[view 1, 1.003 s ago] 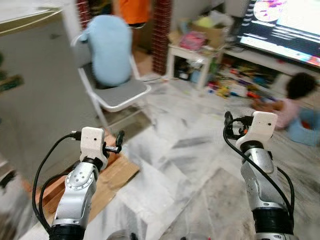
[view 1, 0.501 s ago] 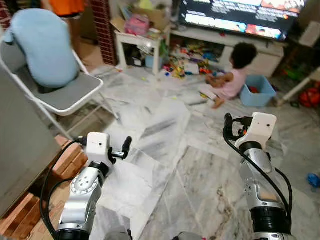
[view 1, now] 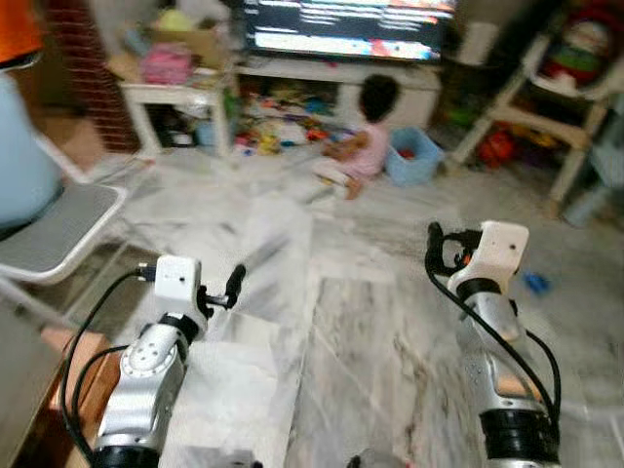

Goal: Restocking fridge

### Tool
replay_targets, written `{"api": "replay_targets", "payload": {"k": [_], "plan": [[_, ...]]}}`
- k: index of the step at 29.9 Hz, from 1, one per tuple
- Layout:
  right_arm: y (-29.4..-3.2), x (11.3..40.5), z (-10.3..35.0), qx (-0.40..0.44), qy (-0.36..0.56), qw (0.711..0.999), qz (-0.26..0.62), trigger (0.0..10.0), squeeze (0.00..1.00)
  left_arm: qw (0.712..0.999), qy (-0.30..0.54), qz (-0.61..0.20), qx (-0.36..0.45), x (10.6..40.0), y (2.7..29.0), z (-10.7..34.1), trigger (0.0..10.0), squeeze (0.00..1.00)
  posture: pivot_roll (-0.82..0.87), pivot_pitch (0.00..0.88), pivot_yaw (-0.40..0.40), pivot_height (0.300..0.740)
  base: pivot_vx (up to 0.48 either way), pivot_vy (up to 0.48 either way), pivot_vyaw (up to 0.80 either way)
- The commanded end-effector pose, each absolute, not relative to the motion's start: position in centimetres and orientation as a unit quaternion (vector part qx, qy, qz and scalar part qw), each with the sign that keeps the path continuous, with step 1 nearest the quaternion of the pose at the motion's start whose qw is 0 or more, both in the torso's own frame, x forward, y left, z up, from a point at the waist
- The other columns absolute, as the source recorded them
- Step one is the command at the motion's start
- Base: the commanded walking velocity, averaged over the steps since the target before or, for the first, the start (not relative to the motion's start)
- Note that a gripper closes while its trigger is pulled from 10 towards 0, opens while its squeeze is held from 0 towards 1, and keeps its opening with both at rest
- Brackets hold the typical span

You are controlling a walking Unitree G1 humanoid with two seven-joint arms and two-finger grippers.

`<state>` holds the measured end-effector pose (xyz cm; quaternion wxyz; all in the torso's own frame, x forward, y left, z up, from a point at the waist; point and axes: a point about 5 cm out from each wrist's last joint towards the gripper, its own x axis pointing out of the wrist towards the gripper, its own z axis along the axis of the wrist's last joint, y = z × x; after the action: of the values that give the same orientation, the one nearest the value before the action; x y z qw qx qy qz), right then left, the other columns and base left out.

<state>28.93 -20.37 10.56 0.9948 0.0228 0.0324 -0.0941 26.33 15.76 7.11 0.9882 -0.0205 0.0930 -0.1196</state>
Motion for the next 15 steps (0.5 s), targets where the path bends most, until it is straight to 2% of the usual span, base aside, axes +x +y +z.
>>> {"api": "replay_targets", "payload": {"k": [1,6,15], "plan": [[-20.42,29.04,11.21,0.023,0.022,0.995,-0.099,10.0,0.00,0.987,0.089,-0.136,-0.015,26.29,15.20,7.24,10.0,0.00,0.00,0.000,-0.014,0.740,0.000,0.000,-0.80],[-20.37,29.00,11.27,0.023,0.021,0.995,-0.099,10.0,0.00,0.987,0.077,-0.139,-0.017,26.25,14.99,7.41,10.0,0.00,0.00,0.000,-0.016,0.740,0.000,0.000,-0.80],[-20.21,28.75,11.42,0.022,0.018,0.995,-0.100,10.0,0.00,0.988,0.066,-0.140,-0.022,26.39,14.98,7.67,10.0,0.00,-0.01,0.000,-0.016,0.740,0.285,0.000,-0.80]]}}
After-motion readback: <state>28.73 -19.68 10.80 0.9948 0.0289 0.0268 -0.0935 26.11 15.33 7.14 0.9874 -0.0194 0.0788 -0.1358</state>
